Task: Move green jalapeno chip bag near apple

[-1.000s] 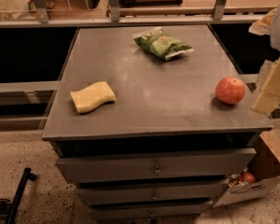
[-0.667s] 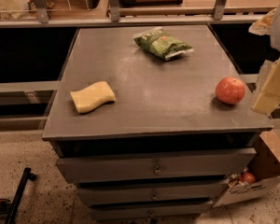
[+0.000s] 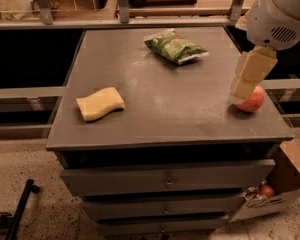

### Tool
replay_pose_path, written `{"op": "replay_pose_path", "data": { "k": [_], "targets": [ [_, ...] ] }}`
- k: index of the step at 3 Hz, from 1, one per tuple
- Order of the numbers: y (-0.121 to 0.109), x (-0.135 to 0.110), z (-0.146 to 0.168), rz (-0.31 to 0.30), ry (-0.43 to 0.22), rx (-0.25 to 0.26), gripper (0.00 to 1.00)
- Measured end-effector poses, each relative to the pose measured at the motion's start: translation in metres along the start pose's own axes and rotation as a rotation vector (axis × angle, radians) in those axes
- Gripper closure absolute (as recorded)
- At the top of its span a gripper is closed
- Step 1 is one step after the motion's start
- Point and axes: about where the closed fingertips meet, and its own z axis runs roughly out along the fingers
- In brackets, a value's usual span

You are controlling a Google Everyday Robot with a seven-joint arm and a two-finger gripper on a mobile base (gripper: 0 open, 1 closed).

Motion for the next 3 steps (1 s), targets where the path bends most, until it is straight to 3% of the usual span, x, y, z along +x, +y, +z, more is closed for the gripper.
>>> {"op": "replay_pose_path", "data": {
  "k": [1,2,3],
  "targets": [
    [-0.053,-0.027,0.029,-0.008,-0.03,0.062,0.0],
    [-0.135,-0.053,0.056,0.04,-0.071,0.155,0.0],
    [-0.135,-0.053,0.056,0.04,-0.071,0.155,0.0]
  ]
}}
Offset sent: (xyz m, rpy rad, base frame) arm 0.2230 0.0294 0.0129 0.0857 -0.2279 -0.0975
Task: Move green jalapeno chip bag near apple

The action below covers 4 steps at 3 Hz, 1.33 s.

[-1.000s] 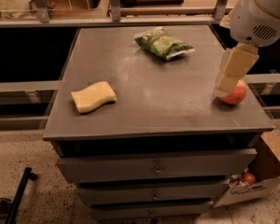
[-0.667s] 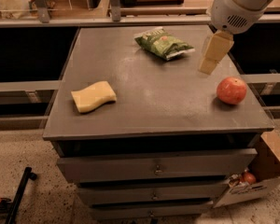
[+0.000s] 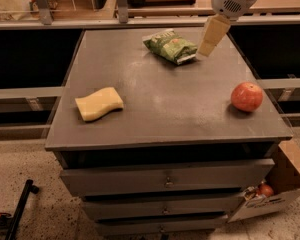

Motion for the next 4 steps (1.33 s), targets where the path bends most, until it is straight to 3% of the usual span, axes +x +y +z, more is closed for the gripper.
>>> {"op": "replay_pose_path", "data": {
  "k": [1,2,3,4],
  "targets": [
    [0.001,-0.004,0.009,0.047,-0.029,0.004,0.0],
    [-0.002,-0.016,0.047,0.136,-0.036,0.026,0.0],
    [-0.012,-0.024,0.086,0.275,-0.034,0.056,0.0],
    [-0.022,-0.028,0.122,0.462,-0.05,0.052,0.0]
  ]
}}
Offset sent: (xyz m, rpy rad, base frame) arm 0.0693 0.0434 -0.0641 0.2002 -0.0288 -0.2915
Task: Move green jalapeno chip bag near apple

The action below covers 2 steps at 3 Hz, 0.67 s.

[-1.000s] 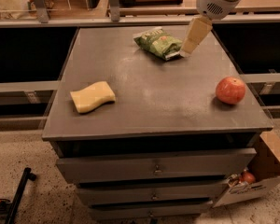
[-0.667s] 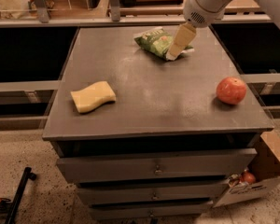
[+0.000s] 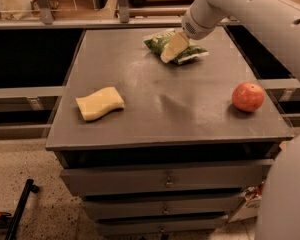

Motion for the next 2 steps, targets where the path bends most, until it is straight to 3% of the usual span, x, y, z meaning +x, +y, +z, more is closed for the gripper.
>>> {"op": "replay_pose_path", "data": {
  "k": [1,2],
  "targets": [
    [-0.001,-0.003,0.025,0.099,-0.047,-0.011,0.0],
    [0.002,0.001,0.052,0.154,-0.097,-0.06,0.0]
  ]
}}
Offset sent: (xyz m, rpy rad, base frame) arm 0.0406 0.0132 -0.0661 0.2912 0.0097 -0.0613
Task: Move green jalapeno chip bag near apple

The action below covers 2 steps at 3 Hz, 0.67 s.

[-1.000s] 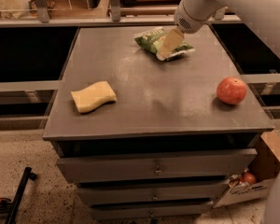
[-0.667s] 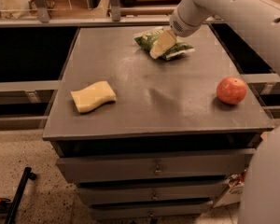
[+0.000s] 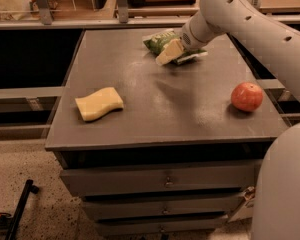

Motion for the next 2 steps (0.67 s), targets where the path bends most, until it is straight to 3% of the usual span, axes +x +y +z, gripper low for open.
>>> {"op": "replay_pose_path", "data": {
  "k": [1,2],
  "targets": [
    [0.0011,-0.0007,0.0124,-0.017,-0.064,-0.035,0.18],
    [0.0027,-0.0021,0.0189,-0.078,-0.056,-0.031,0.41]
  ]
}}
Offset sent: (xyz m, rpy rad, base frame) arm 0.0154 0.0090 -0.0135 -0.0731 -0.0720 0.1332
